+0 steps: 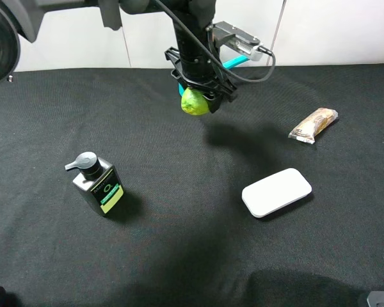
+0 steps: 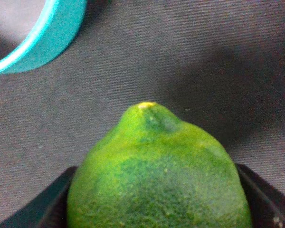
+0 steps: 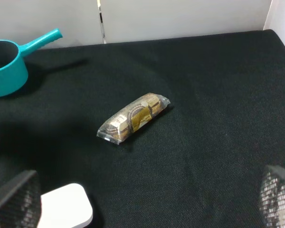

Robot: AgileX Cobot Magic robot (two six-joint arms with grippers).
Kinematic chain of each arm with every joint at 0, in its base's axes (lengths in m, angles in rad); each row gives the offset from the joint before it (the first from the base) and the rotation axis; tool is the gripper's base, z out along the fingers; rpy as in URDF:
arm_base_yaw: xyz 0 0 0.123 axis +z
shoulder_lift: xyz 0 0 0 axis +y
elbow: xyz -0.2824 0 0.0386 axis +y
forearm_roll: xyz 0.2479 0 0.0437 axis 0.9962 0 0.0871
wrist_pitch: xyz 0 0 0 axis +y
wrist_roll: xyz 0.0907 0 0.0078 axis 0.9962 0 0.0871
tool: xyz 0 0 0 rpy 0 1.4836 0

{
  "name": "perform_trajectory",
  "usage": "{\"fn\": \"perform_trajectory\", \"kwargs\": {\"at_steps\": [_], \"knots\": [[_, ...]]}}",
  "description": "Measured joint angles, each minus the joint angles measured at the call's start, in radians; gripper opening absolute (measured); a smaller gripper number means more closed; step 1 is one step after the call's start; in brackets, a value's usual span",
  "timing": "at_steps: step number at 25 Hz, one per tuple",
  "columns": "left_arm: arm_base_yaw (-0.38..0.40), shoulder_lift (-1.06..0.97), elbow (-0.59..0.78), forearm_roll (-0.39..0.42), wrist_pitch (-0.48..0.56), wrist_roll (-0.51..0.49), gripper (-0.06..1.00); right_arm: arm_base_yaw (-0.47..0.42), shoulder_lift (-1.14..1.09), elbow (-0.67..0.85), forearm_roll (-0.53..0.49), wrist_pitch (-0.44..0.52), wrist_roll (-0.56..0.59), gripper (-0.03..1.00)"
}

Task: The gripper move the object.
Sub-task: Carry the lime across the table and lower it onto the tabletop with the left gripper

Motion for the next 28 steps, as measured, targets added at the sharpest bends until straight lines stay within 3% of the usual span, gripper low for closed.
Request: {"fn": "perform_trajectory", "kwargs": {"at_steps": [10,21,28], "knots": [[-0.003,0.006,-0.004,-0.002,-0.033,0.001,0.61,0.0,0.0,0.0,0.0,0.0,0.0,0.69],[0.006,0.194,-0.231,-0.002,0.051,0.002,0.61,0.0,0.0,0.0,0.0,0.0,0.0,0.69],[0.006,0.236,-0.259,-0.008,0.057,0.005,0.61,0.0,0.0,0.0,0.0,0.0,0.0,0.69]]}}
